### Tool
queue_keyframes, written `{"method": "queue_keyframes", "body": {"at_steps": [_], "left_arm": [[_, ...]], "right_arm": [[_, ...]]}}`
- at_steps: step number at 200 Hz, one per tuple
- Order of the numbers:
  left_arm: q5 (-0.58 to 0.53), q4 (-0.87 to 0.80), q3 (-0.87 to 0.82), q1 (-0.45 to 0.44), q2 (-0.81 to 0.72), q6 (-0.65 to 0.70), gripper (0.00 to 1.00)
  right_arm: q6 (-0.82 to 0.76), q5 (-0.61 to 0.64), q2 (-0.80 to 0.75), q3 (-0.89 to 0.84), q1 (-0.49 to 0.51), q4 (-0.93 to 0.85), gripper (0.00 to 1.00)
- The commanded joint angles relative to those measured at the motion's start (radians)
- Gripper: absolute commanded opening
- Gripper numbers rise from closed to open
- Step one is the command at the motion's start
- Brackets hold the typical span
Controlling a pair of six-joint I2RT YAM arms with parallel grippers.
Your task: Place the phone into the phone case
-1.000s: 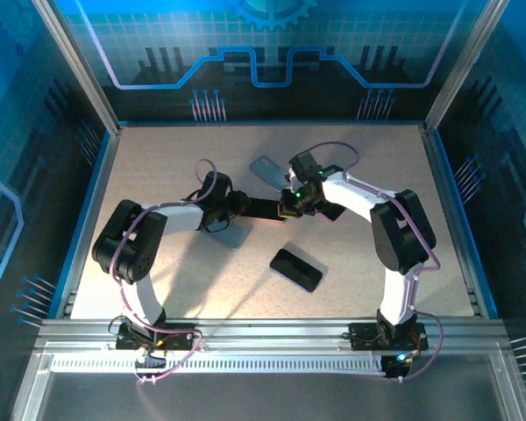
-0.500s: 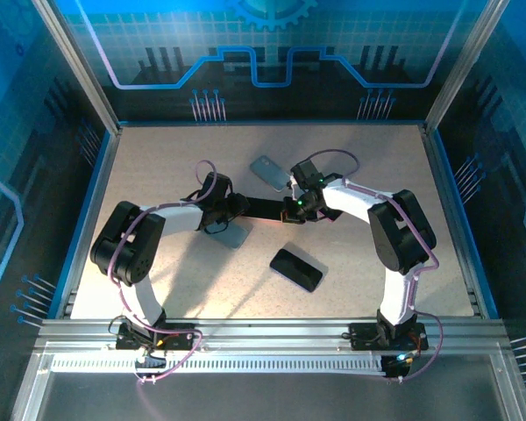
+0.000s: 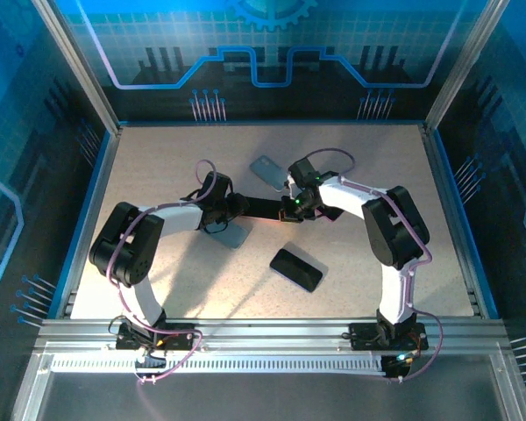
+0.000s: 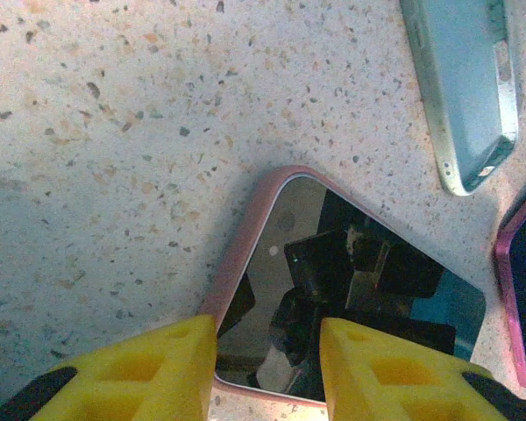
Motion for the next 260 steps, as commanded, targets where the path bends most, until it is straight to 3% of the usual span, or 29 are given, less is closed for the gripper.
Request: {"method": "queue_keyframes", "body": {"at_steps": [1, 85, 260], "left_arm": [[-0.014, -0.027, 0.038, -0.006, 0.018, 0.037, 0.36], [-0.009, -0.019, 0.034, -0.012, 0.082, 0.042, 0.35], [-0.026, 0.004, -0.009, -0.018, 0.088, 0.025, 0.34]], "right_arm": [[-0.033, 0.052, 0.083, -0.002, 0.016, -0.033, 0.00], [-0.052, 0.088, 0.160, -0.052, 0.066, -0.064, 0.00], [-0.006, 0.033, 0.293, -0.128, 0.093, 0.017, 0.00]]}}
